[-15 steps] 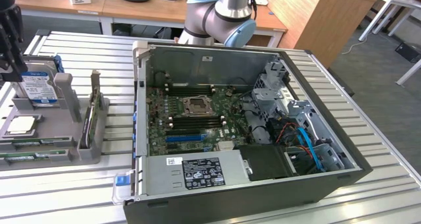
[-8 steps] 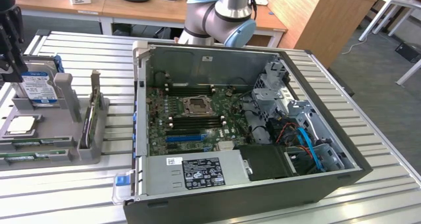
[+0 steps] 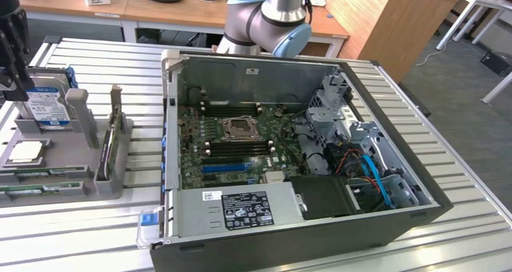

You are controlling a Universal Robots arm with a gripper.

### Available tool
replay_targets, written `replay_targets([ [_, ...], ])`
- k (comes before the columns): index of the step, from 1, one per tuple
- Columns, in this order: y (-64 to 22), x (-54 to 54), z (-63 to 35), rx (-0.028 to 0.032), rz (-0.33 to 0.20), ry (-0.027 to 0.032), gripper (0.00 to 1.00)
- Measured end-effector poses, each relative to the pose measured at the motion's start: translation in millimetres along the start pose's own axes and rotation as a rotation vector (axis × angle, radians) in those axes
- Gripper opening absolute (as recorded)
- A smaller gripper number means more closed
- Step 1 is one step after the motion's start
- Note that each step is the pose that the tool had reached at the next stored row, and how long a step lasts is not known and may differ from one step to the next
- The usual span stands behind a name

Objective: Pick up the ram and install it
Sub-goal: 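Pick up the ram and move it above insertion slot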

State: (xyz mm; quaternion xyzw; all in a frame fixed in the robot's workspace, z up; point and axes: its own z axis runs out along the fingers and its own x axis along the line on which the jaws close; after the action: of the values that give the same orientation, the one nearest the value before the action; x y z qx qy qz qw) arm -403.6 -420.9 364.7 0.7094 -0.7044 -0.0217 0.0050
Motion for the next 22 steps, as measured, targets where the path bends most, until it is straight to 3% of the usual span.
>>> replay_targets([
  [22,-0.3,0.2,7.7,0.0000,0.000,0.0000,0.31],
])
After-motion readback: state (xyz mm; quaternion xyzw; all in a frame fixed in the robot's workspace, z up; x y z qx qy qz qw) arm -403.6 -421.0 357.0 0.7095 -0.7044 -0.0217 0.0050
